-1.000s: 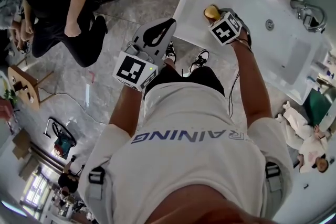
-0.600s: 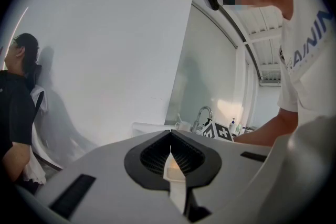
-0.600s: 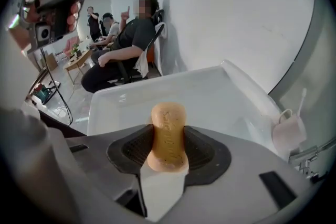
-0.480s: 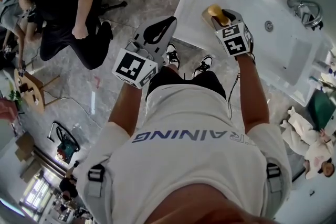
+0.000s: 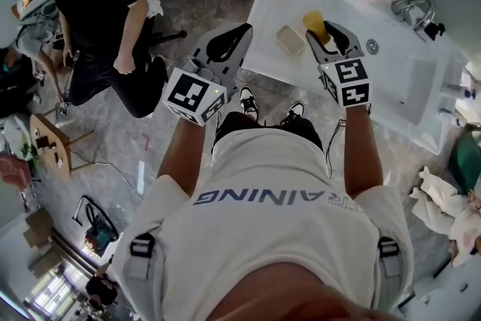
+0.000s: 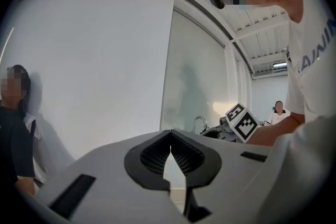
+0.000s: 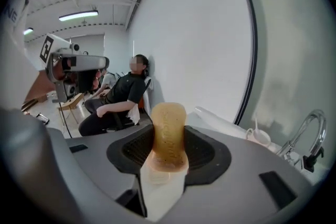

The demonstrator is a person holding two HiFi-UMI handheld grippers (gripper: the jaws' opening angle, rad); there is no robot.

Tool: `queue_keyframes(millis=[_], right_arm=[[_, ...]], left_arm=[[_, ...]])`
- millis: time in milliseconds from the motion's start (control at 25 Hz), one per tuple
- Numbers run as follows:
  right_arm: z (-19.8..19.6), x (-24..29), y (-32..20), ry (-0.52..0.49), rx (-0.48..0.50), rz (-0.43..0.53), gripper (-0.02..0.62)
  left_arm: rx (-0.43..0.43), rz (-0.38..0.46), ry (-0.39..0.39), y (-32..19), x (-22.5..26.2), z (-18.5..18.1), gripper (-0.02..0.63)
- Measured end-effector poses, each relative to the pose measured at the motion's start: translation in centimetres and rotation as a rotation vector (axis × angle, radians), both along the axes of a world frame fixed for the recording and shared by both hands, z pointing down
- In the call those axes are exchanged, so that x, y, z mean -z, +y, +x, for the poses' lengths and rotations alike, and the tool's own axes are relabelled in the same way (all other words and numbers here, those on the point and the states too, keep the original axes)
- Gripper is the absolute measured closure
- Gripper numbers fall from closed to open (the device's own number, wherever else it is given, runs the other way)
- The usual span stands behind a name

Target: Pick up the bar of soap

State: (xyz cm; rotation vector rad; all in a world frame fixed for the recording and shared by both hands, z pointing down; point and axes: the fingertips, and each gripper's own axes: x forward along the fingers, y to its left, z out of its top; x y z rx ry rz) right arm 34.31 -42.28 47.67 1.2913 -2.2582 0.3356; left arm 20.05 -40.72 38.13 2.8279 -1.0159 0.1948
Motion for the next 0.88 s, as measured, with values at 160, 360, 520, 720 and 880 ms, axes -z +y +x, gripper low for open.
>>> queue_keyframes(millis=[160, 360, 520, 720, 880], right_arm=[[1.5, 4.1, 1.4, -0.073, -0.020, 0.088, 0.405], [3.2, 9.3, 3.5, -0.130, -0.044, 0.220, 0.405], [4.0, 12.9, 4.5, -0.185, -0.063, 0.331, 0.405], [4.8, 15.6, 5.5, -0.215, -0.068, 0.422, 0.405], [5.1, 16.3, 5.8, -0.218, -0.071, 0.441, 0.405]], left_arm=[[-0.010, 0.032, 0.001, 0.5, 1.9, 1.5, 0.597], [-0.007, 0.060, 0.024, 1.9, 4.9, 2.8, 0.597], [-0.005, 0.092, 0.031, 2.1, 5.9, 3.2, 0.597], [-0.007, 0.124, 0.035, 2.3, 6.5, 3.8, 0.597], [-0.009, 0.136, 0.035, 2.6, 6.7, 4.1, 0.597]])
